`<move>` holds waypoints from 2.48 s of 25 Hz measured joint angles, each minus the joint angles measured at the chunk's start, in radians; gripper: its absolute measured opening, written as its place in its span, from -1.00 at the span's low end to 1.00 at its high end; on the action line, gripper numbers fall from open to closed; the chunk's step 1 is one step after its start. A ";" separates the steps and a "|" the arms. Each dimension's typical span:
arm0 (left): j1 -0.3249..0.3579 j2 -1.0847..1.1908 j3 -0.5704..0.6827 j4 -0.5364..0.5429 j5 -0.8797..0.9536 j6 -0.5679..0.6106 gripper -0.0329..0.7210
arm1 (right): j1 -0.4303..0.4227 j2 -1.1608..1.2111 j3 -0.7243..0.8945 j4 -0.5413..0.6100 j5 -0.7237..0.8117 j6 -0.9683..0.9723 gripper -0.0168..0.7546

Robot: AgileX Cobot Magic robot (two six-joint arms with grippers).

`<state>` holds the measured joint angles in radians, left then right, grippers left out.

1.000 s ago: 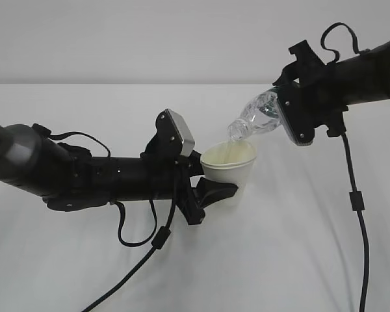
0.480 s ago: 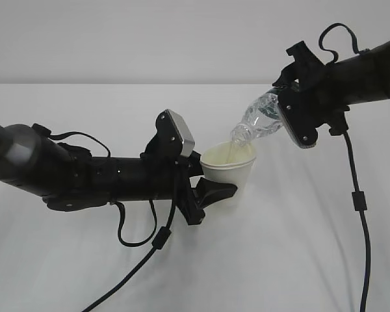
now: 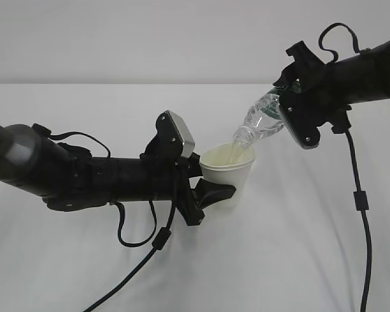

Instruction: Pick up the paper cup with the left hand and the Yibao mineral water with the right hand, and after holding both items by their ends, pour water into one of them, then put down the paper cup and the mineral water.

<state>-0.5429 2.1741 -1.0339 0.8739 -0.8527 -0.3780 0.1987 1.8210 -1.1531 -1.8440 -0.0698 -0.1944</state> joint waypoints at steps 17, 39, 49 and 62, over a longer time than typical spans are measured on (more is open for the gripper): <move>0.000 0.000 0.000 0.000 0.002 0.000 0.11 | 0.000 0.000 0.000 0.002 0.010 -0.011 0.34; 0.000 0.002 0.000 -0.110 0.003 0.066 0.11 | 0.000 0.000 0.000 0.002 -0.036 0.284 0.30; 0.016 0.002 0.000 -0.187 0.008 0.100 0.11 | 0.000 0.000 0.000 0.002 -0.095 0.601 0.28; 0.170 0.002 0.000 -0.240 0.012 0.102 0.11 | 0.000 0.000 0.000 0.140 -0.130 0.892 0.28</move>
<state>-0.3725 2.1763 -1.0339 0.6341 -0.8409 -0.2763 0.1987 1.8210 -1.1531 -1.7037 -0.1998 0.6972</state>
